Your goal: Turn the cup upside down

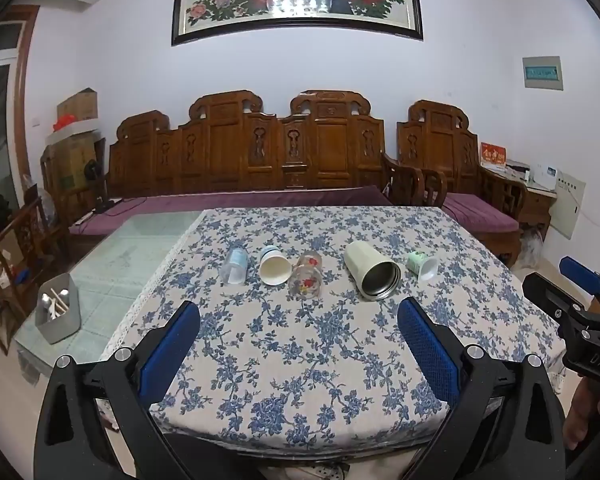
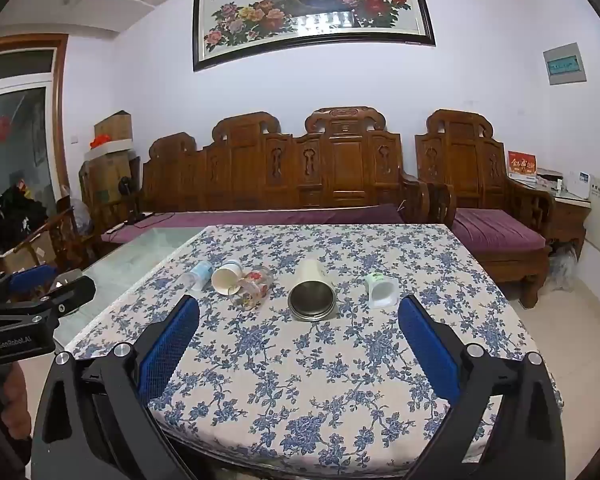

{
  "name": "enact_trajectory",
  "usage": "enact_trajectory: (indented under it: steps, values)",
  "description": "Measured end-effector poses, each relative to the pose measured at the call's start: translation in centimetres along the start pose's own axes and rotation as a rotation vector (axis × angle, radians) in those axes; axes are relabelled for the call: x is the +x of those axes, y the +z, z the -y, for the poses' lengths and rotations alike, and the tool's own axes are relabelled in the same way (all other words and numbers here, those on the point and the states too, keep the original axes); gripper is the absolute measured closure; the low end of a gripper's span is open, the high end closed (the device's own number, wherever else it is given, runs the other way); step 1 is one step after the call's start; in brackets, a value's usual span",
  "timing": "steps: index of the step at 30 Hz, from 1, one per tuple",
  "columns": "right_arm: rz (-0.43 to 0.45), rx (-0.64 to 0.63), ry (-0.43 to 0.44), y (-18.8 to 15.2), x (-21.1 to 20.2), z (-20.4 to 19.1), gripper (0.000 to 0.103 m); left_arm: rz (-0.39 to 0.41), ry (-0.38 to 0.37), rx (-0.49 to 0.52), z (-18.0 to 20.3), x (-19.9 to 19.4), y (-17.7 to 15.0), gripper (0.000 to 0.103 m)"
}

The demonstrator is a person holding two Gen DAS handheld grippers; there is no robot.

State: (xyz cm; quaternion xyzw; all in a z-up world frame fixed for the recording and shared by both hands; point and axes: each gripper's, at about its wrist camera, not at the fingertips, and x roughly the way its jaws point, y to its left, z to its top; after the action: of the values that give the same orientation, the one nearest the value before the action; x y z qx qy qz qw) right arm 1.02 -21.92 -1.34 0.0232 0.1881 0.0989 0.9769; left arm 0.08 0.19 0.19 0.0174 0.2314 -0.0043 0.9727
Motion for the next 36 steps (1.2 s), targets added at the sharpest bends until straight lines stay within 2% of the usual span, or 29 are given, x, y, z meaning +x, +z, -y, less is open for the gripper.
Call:
enact_trajectory:
  steps: [36]
  values:
    - [0.005, -0.001, -0.010, 0.13, -0.14, -0.14, 0.003, 0.025, 0.000, -0.021, -0.24, -0.74, 0.25, 0.008]
